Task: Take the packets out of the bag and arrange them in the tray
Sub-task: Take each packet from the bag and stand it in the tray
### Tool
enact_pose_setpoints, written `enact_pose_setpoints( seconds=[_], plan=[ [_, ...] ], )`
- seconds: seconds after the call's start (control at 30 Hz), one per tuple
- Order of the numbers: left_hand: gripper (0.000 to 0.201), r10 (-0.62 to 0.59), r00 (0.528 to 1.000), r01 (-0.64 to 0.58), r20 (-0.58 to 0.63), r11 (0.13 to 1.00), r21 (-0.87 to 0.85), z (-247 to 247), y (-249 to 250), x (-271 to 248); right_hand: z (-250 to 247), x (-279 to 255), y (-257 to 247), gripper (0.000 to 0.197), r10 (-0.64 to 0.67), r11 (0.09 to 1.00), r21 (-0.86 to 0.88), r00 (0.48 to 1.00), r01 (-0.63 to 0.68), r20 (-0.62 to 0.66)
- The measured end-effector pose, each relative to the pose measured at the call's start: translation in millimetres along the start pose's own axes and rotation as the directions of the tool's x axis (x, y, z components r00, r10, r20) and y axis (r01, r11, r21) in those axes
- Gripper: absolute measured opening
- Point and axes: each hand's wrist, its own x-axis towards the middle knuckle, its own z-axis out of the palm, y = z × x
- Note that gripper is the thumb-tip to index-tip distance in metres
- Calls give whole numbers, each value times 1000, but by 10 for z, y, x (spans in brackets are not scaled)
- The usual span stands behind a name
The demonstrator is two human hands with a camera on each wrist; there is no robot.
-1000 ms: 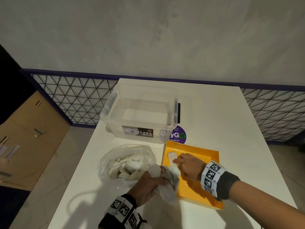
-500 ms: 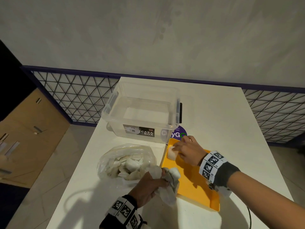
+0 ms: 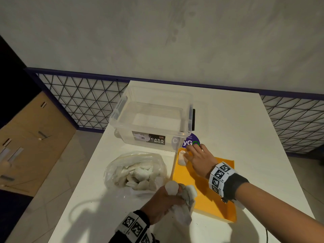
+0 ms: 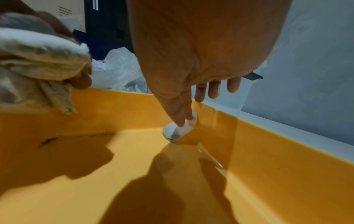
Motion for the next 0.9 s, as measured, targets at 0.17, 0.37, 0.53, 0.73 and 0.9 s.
enact_pose_setpoints(
  seconds=[0.17,0.37,0.53,0.73,0.9],
  plan=[
    [20,-7,999,6,-40,999,-45,46,-12,-31,-82,-91,-53,34,11,994,110,1000,-10,-5],
    [17,45,995,-56,-92,991,-119,63,87,-12,-421,-221,35,37,65,903,425,998,-59,-1],
    [23,110,982,-148,-152,951,-270,118,259,-8,-679,-367,131,19,-1,622,783,1000,25,-31],
    [25,192,959,-263,-208,878,-400,110,450,-25,-1027,-590,27,23,-51,505,841,979,195,-197],
    [32,243,939,-332,-244,826,-456,37,470,-22,-932,-615,-66,41,-219,732,611,954,300,-205]
  ],
)
